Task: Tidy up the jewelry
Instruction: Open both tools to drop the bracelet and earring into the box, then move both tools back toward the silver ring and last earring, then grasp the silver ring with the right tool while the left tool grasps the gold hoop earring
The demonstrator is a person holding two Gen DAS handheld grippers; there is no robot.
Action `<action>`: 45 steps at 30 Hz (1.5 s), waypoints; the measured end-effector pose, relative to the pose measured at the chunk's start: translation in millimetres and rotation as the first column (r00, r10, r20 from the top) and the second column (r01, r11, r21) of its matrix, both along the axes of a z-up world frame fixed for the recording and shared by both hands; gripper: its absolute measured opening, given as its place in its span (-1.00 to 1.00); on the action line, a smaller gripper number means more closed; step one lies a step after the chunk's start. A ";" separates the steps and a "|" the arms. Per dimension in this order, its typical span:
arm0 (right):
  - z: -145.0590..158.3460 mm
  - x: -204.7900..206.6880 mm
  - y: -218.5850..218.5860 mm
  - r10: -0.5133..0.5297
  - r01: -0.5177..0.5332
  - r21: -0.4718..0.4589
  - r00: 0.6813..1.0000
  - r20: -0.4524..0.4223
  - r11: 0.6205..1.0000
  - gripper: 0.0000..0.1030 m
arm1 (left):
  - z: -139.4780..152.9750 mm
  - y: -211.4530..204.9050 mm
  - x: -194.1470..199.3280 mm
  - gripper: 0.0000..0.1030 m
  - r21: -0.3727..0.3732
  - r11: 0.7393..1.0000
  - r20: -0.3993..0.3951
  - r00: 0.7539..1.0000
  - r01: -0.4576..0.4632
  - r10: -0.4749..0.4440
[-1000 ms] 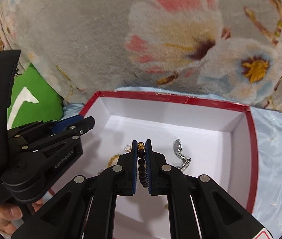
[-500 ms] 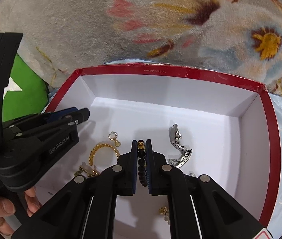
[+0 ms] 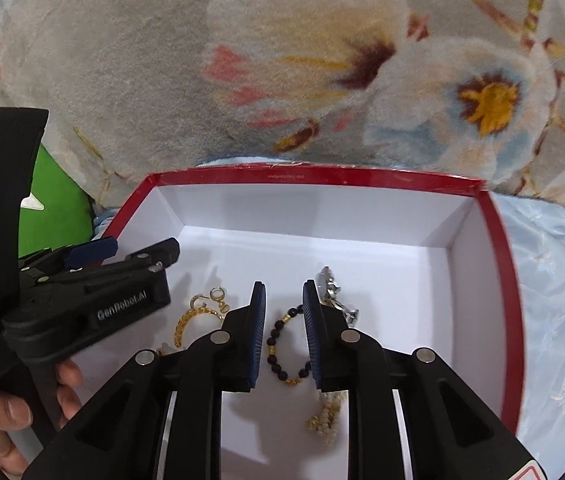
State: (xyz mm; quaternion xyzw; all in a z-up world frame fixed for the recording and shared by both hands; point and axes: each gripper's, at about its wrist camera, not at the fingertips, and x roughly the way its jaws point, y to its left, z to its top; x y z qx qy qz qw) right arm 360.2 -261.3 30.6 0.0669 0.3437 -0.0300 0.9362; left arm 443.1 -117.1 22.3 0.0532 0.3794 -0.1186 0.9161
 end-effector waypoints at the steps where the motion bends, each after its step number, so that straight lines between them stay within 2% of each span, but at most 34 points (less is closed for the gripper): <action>1: 4.4 -10.6 0.3 0.003 -0.003 -0.002 1.000 0.014 1.000 -0.63 | 1.9 6.0 -7.2 0.33 -0.003 1.000 0.020 1.000 -0.014 0.014; 6: 20.7 -89.0 7.2 0.034 -0.032 -0.040 0.998 0.050 0.999 -0.63 | 11.0 33.7 -60.2 0.34 0.001 1.000 0.071 0.997 0.003 -0.003; 10: 12.9 -167.6 20.8 0.051 -0.048 -0.061 0.998 0.033 0.997 -0.63 | 10.3 64.7 -120.6 0.34 0.003 0.999 0.063 0.997 0.035 -0.035; 13: -3.3 -218.2 38.9 0.070 -0.071 -0.069 0.998 -0.004 0.995 -0.63 | 0.0 85.4 -165.1 0.34 0.013 0.999 0.036 0.998 0.045 -0.045; 19: -53.0 -276.3 98.1 0.180 -0.189 -0.063 0.976 -0.123 0.980 -0.63 | -24.1 116.3 -231.4 0.34 0.040 0.999 -0.010 1.000 0.021 -0.021; 24: -89.0 -287.6 133.9 0.225 -0.235 -0.035 0.957 -0.182 0.971 -0.63 | -45.5 137.8 -268.2 0.34 0.000 1.000 -0.089 0.996 0.000 0.000; 28: -104.3 -285.2 149.0 0.229 -0.243 -0.049 0.952 -0.204 0.969 -0.63 | -57.5 145.5 -287.8 0.33 0.024 1.000 -0.103 0.995 -0.011 0.013; 35: -118.2 -280.8 156.0 0.223 -0.237 -0.041 0.949 -0.225 0.971 -0.63 | -67.2 155.7 -302.4 0.33 0.016 1.000 -0.125 0.992 -0.017 0.019; 38: -117.7 -281.6 155.5 0.218 -0.232 -0.042 0.951 -0.220 0.972 -0.69 | -69.7 152.8 -303.6 0.33 0.021 1.000 -0.130 0.991 -0.009 0.012; 40: -118.2 -281.4 153.3 0.215 -0.227 -0.030 0.951 -0.223 0.973 -0.85 | -71.5 149.9 -304.5 0.33 0.016 1.000 -0.138 0.990 0.000 0.002; 45: -118.6 -281.0 144.1 0.204 -0.207 0.009 0.953 -0.224 0.978 -0.99 | -73.5 141.3 -306.9 0.33 0.015 1.000 -0.142 0.990 0.014 -0.012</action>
